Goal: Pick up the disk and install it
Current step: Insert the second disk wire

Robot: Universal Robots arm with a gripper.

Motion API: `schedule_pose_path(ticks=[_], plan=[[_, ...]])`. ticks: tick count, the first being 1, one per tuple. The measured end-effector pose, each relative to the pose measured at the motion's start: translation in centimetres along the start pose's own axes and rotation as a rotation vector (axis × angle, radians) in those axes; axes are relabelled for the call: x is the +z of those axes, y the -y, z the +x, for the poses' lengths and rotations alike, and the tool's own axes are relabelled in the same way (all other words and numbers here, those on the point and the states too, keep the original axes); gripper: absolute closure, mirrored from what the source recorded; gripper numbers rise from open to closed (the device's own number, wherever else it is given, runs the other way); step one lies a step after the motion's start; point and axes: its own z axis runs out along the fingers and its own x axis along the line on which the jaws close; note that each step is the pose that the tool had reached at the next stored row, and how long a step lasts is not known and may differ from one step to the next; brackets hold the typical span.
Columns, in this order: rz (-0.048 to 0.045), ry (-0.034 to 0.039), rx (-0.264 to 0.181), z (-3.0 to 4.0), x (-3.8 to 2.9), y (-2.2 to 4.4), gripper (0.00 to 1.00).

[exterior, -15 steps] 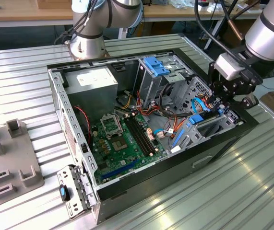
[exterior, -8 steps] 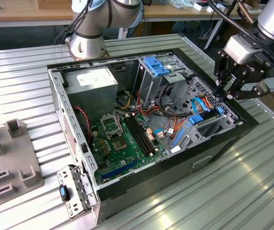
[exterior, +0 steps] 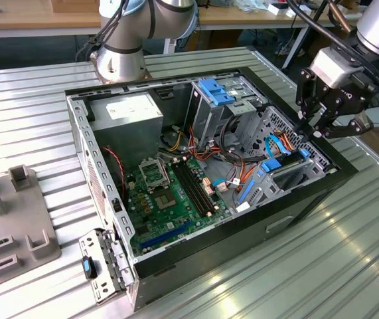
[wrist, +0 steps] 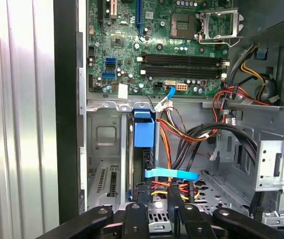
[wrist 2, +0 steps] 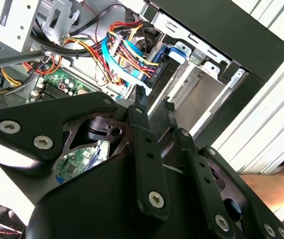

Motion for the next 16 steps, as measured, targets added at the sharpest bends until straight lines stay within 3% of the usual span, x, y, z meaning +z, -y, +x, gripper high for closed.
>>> schedule_pose_path(ticks=[3, 11, 16], plan=[[-0.0004, 0.0000, 0.000, -0.11, 0.01, 0.01, 0.70], [-0.0003, -0.0003, 0.002, -1.38, 0.11, -0.17, 0.70], [-0.0002, -0.0004, 0.002, -1.39, 0.11, -0.17, 0.70]])
